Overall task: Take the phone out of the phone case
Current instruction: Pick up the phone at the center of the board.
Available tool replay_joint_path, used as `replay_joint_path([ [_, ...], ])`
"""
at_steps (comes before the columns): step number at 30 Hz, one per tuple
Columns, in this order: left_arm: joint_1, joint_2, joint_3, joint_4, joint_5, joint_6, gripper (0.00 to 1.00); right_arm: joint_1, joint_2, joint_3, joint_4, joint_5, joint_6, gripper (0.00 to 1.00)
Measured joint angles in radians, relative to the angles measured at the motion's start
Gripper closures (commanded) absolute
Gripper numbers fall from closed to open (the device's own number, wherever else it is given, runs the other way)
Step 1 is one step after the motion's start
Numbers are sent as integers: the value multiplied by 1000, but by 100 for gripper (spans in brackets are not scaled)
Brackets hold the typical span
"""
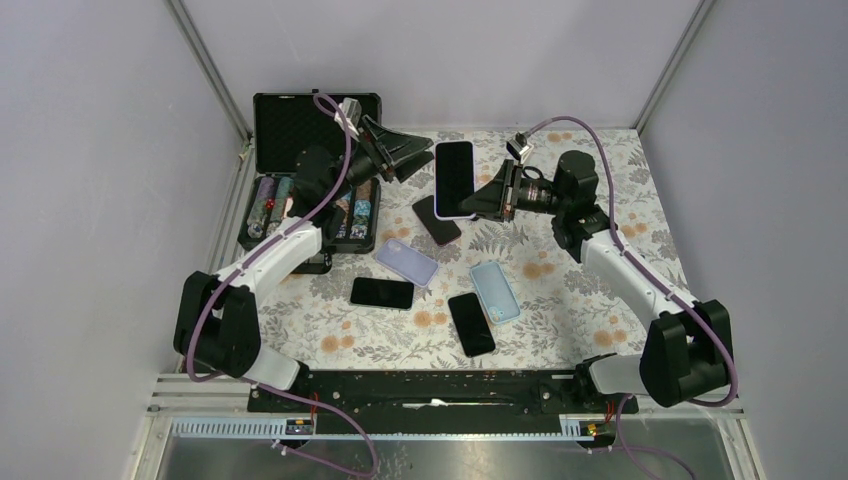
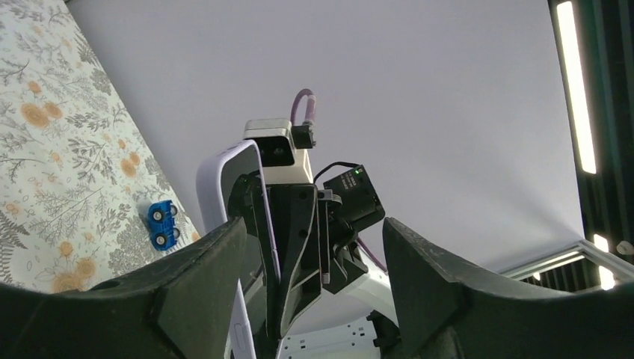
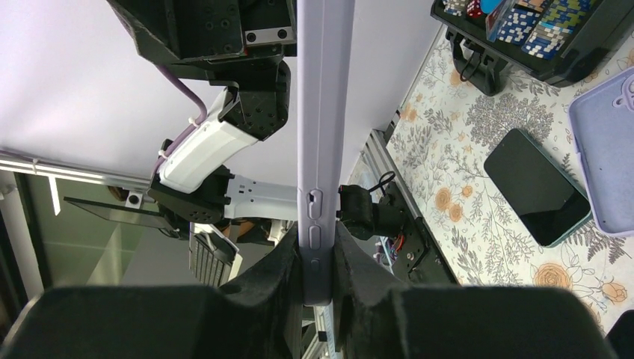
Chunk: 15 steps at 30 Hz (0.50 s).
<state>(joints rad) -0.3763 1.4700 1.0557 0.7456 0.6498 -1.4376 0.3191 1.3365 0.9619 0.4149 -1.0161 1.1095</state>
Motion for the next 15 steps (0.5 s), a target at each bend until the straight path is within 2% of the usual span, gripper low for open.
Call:
replay_joint_path([
  [7, 0, -21, -19, -150, -42, 81, 29, 0, 6, 0, 1, 6, 2, 92],
  [15, 0, -42, -24, -267, -70, 149, 28, 4, 9, 2, 16, 0, 5, 92],
])
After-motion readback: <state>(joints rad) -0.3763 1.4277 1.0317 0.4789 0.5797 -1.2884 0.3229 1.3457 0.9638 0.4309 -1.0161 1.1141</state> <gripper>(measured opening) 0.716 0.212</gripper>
